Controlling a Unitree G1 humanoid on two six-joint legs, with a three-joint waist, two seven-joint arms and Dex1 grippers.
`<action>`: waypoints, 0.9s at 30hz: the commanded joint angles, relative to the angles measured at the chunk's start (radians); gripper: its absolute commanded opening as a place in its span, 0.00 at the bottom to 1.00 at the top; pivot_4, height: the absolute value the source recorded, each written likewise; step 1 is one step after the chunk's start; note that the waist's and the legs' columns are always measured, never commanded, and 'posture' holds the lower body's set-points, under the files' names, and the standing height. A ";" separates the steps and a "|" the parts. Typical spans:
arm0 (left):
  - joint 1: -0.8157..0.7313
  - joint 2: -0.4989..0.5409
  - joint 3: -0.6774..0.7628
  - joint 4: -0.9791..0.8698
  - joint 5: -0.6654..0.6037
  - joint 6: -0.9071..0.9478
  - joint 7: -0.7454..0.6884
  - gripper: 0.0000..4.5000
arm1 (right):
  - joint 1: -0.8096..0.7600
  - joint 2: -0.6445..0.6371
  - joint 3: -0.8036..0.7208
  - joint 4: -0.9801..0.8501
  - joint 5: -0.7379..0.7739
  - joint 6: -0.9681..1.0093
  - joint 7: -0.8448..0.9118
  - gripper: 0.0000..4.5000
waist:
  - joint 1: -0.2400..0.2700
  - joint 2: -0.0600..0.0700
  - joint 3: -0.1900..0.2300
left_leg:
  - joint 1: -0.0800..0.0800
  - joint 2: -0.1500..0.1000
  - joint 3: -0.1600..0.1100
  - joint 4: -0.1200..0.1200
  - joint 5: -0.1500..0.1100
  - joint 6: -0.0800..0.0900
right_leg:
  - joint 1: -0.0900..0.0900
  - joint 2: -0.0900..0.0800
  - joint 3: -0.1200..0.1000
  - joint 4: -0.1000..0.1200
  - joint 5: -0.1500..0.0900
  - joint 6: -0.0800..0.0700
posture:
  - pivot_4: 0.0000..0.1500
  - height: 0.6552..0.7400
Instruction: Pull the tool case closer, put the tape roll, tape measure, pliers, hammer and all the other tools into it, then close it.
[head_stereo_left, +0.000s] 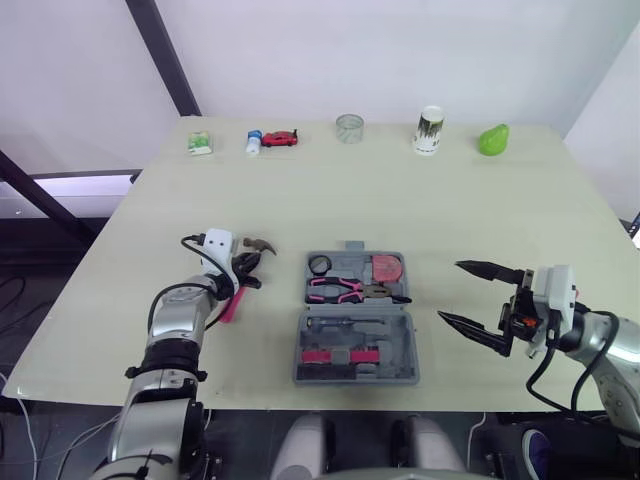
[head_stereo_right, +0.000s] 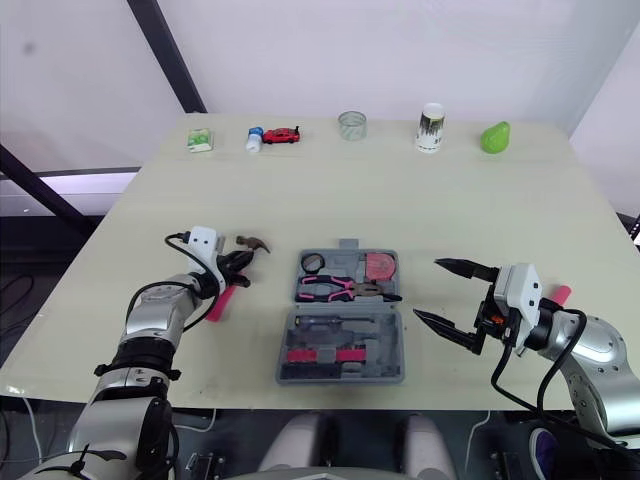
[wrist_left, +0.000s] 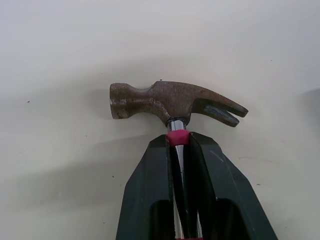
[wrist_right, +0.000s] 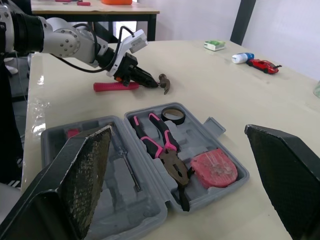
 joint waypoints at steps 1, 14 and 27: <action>0.011 0.000 -0.006 -0.037 -0.001 -0.014 -0.005 0.01 | -0.001 0.000 -0.011 -0.041 0.011 -0.001 -0.008 1.00 | 0.000 0.000 0.000 | 0.000 0.000 0.000 0.000 0.000 0.000 | 0.000 0.000 0.000 0.000 0.000 0.000 | 1.00 1.00; 0.150 0.140 0.011 -0.389 -0.111 -0.023 -0.283 0.01 | 0.018 -0.007 -0.030 -0.049 0.024 0.010 -0.002 1.00 | -0.004 -0.001 0.001 | -0.001 0.001 0.000 0.000 0.000 0.000 | -0.001 0.000 0.001 -0.001 0.000 0.000 | 1.00 1.00; 0.046 0.336 -0.230 -0.636 -0.174 0.244 -0.673 0.01 | 0.038 -0.007 -0.048 -0.010 0.011 -0.036 0.021 1.00 | -0.004 -0.001 0.002 | -0.002 0.001 0.000 0.000 0.000 0.000 | -0.002 0.004 0.002 -0.001 0.000 0.000 | 1.00 1.00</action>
